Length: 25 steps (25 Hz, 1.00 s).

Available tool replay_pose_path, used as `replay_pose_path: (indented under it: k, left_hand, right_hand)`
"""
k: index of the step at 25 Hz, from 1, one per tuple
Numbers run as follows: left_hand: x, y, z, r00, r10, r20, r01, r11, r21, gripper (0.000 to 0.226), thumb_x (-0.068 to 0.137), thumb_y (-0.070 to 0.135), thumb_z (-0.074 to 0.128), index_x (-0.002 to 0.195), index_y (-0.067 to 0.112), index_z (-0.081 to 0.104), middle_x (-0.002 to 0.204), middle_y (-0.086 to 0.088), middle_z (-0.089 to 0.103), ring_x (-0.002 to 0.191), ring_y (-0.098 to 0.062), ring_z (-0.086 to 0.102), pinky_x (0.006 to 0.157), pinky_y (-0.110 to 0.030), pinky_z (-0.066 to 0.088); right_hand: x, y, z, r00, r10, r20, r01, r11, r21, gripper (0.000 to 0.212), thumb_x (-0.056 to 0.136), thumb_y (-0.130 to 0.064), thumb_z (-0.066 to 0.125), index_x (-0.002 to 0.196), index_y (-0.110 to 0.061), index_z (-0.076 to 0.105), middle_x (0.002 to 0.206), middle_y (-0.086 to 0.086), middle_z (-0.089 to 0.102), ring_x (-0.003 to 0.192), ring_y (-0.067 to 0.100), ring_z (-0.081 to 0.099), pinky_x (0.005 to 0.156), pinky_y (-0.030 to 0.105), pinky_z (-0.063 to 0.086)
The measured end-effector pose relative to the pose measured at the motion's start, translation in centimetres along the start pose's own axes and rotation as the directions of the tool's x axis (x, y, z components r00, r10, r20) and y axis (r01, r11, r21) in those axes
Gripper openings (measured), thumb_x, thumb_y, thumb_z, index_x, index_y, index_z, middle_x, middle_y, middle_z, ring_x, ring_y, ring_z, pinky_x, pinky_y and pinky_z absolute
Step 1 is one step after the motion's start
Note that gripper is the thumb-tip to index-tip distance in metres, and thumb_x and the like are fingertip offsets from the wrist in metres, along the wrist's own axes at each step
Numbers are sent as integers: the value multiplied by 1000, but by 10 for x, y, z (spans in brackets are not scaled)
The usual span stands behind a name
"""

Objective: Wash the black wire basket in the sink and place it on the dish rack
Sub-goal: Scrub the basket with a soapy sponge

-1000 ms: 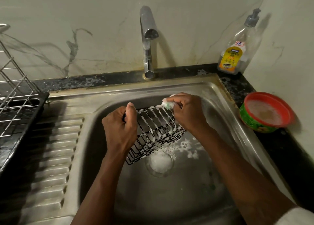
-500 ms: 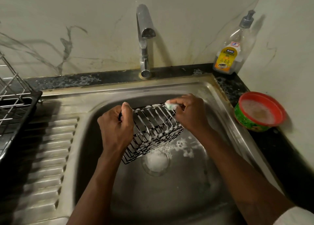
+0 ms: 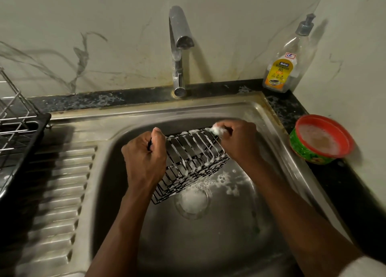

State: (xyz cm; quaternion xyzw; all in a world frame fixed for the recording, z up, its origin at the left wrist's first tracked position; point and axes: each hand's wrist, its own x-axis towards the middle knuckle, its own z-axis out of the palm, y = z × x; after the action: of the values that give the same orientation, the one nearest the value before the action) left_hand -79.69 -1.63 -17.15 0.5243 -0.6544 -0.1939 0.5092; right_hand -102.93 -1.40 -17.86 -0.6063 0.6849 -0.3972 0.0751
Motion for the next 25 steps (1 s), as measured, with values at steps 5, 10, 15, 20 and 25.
replay_pose_path:
  k: [5, 10, 15, 20, 25]
  left_hand:
    - [1, 5, -1, 1000, 3, -9, -2, 1000, 28, 54, 104, 15, 53, 54, 9, 35, 46, 1, 33, 43, -9, 28, 47, -33, 27]
    - [-3, 4, 2, 1000, 13, 5, -13, 1000, 12, 54, 106, 16, 50, 54, 6, 38, 46, -7, 38, 41, -21, 35, 43, -39, 31]
    - [-2, 3, 1, 1000, 15, 1, -15, 999, 35, 54, 106, 20, 49, 55, 6, 37, 47, -11, 38, 43, -29, 37, 44, -40, 33]
    - [-3, 7, 0, 999, 42, 18, -43, 997, 63, 53, 105, 17, 51, 54, 10, 35, 46, -7, 36, 42, -17, 30, 47, -40, 32]
    - [-4, 10, 0, 1000, 15, 11, -15, 998, 67, 55, 105, 18, 50, 54, 9, 33, 46, -7, 35, 44, -9, 27, 48, -39, 30]
  right_hand:
    - [-41, 21, -37, 997, 67, 42, -65, 997, -53, 33, 75, 11, 67, 93, -14, 80, 80, -1, 76, 60, 1, 64, 60, 7, 52]
    - [2, 20, -13, 999, 33, 3, -33, 999, -25, 24, 79, 4, 72, 96, -11, 79, 89, 4, 78, 72, 9, 72, 66, 24, 61]
    - [23, 17, 2, 996, 83, 19, -81, 992, -97, 28, 78, 4, 69, 99, -11, 80, 96, 7, 78, 74, 12, 71, 67, 20, 58]
    - [-20, 24, -24, 974, 154, 167, -131, 981, -141, 29, 84, -7, 66, 111, -9, 75, 107, 8, 76, 72, 7, 70, 62, 5, 44]
    - [20, 20, -2, 986, 168, 11, -165, 976, -141, 25, 81, -11, 71, 104, -11, 78, 96, 12, 77, 89, 31, 71, 83, 40, 60]
